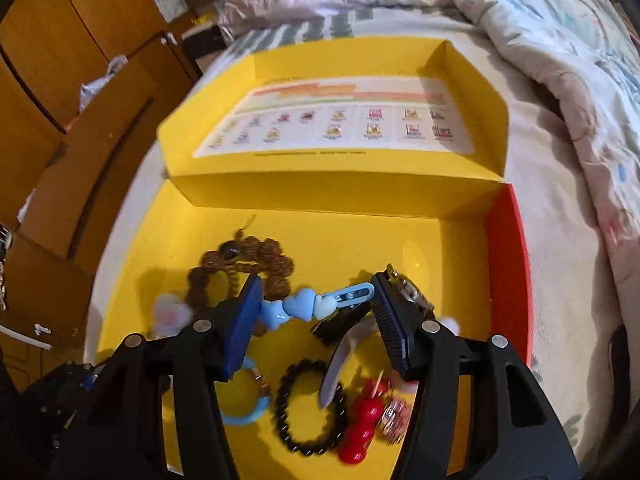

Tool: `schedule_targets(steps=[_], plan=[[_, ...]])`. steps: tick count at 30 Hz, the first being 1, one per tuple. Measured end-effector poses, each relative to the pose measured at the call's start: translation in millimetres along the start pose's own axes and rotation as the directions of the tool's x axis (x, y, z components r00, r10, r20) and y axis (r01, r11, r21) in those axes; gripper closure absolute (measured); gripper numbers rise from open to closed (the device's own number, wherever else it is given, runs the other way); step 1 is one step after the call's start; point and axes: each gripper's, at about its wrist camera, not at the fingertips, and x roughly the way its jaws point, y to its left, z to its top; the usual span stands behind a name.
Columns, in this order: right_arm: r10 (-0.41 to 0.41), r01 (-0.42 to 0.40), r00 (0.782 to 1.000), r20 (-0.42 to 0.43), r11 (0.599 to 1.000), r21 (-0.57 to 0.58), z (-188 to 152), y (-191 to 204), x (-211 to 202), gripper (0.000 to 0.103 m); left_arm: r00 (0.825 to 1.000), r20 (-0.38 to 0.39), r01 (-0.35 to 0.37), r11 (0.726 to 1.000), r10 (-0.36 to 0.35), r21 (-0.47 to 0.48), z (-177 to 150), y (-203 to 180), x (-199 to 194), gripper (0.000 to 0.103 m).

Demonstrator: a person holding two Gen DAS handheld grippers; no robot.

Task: Organize jewelry
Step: 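Carry pearl claw and blue heart clip into the yellow box and open both grippers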

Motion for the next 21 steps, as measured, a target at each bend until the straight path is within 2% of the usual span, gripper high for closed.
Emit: schedule_targets(steps=[12, 18, 21], plan=[[0.02, -0.02, 0.999, -0.048, 1.0, -0.001, 11, -10, 27, 0.046, 0.999, -0.026, 0.02, 0.999, -0.019, 0.048, 16, -21, 23, 0.063], [0.021, -0.022, 0.999, -0.045, 1.0, -0.012, 13, -6, 33, 0.045, 0.999, -0.029, 0.029, 0.997, -0.027, 0.065, 23, -32, 32, 0.063], [-0.001, -0.001, 0.999, -0.046, 0.999, -0.037, 13, -2, 40, 0.044, 0.999, -0.036, 0.02, 0.998, -0.018, 0.061, 25, -34, 39, 0.063]])
